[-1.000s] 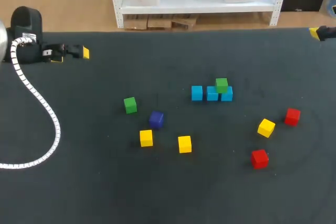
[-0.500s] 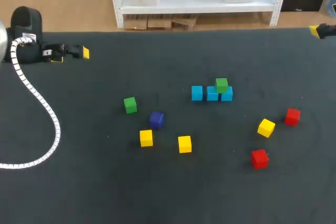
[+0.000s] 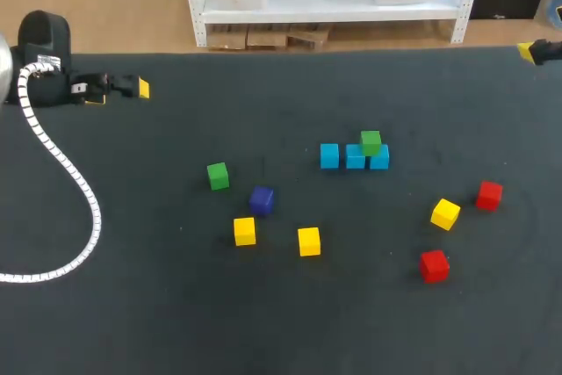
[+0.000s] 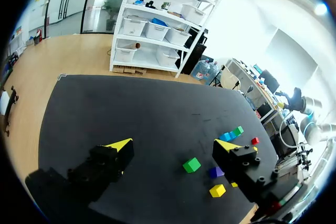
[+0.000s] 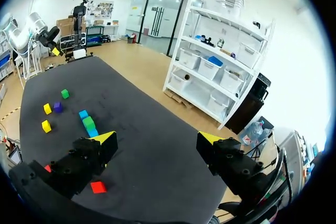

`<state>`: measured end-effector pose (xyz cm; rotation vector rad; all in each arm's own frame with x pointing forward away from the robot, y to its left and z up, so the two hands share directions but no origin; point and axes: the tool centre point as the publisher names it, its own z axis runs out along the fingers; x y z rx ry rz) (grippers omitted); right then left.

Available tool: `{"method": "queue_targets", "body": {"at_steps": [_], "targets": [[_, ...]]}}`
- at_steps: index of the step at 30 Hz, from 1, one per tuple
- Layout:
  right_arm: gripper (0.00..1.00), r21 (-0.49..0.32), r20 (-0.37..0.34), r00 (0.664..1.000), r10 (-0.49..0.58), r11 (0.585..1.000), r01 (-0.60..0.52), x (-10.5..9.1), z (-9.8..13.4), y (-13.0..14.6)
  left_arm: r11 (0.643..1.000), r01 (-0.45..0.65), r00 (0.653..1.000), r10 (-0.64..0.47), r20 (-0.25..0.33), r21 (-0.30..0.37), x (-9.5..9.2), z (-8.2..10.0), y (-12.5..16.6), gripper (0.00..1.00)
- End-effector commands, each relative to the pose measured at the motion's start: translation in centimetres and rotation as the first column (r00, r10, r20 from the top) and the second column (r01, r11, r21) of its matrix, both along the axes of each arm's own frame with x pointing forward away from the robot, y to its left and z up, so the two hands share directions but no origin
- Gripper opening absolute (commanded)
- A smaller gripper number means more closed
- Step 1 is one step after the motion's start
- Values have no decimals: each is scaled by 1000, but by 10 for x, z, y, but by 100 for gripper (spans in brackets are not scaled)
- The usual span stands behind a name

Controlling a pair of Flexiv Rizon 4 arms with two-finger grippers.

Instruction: Place the blue cubes, place green cubes on the blue cubes, place the yellow cubes on the green cubes, then place the red cubes on the yellow cubes, and place purple cube on the red cubes.

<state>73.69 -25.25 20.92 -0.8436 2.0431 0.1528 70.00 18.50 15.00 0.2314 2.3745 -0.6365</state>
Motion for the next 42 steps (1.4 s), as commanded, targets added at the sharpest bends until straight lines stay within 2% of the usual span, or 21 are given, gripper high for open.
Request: {"method": "queue_targets", "body": {"at_steps": [1,7,9,11,19,22,23,26,28,30,33,35,38,40,42], "targets": [[100,6,-3,1000,9,1000,-9,3,-1,-2,1000,0,1000,0,0,0,0,0,0,100],[100,6,-3,1000,9,1000,-9,3,-1,-2,1000,0,1000,0,0,0,0,0,0,100],[100,6,-3,1000,9,1000,-9,3,-1,-2,999,24,999,-25,-20,-35,-3,9,-1,100],[100,6,-3,1000,9,1000,-9,3,-1,-2,1000,19,1000,-19,4,22,-4,14,-3,100],[100,6,-3,1000,9,1000,-9,3,-1,-2,999,-32,999,32,4,25,-1,15,2,100],[100,6,-3,1000,9,1000,-9,3,-1,-2,997,-21,999,18,39,75,-3,24,4,100],[100,6,-3,1000,9,1000,-9,3,-1,-2,996,-7,999,4,35,92,-4,28,5,100],[100,6,-3,1000,9,1000,-9,3,-1,-2,978,59,997,-67,33,200,-8,38,1,100],[100,6,-3,1000,9,1000,-9,3,-1,-2,949,123,992,-128,-3,291,-11,43,-5,100],[100,6,-3,1000,9,1000,-9,3,-1,-2,928,168,985,-169,-28,331,-15,45,-12,100],[100,6,-3,1000,9,1000,-9,3,-1,-2,869,276,960,-270,-74,412,-22,45,-24,100],[100,6,-3,1000,9,1000,-9,3,-1,-2,813,347,935,-336,-110,467,-27,41,-34,100],[100,6,-3,1000,9,1000,-9,3,-1,-2,741,443,894,-407,-188,505,-32,33,-49,100],[100,6,-3,1000,9,1000,-9,3,-1,-2,674,493,865,-446,-229,550,-36,28,-60,100],[100,6,-3,1000,9,1000,-9,3,-1,-2,641,529,844,-466,-266,556,-37,24,-68,100]]}}
